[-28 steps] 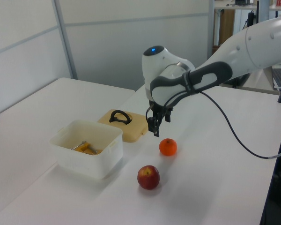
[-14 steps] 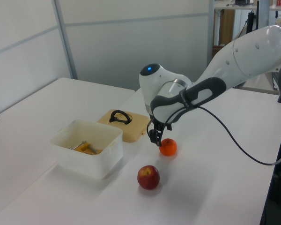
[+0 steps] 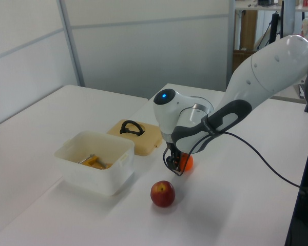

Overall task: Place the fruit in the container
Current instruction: 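Close the gripper around the orange tangerine, then lift the tangerine and carry it over the white container, then release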

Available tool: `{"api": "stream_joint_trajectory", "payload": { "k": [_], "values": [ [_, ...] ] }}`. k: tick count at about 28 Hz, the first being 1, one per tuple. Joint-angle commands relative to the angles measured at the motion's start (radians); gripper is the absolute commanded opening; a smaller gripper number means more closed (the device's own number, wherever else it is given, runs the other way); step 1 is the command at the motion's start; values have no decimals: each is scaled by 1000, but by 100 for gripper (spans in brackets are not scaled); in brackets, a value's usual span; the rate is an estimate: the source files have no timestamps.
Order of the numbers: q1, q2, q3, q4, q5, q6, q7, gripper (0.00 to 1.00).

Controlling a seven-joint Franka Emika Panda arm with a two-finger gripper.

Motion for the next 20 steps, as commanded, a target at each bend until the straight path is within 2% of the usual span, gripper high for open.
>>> {"api": "stream_joint_trajectory", "payload": {
  "k": [1,3,6,11,12,14,17,20],
  "values": [
    [4,-33,-2,-11,-9,22,43,0],
    [4,-50,-4,2,-4,16,44,0],
    [4,-84,-5,28,31,-13,32,0],
    [4,-90,-5,173,191,-136,-35,0],
    [4,-86,-5,242,256,-188,-55,0],
    [4,-82,-8,308,307,-226,-54,0],
    [4,-84,-10,385,356,-251,-16,0],
    [5,-81,-4,401,355,-237,75,0]
  ]
}}
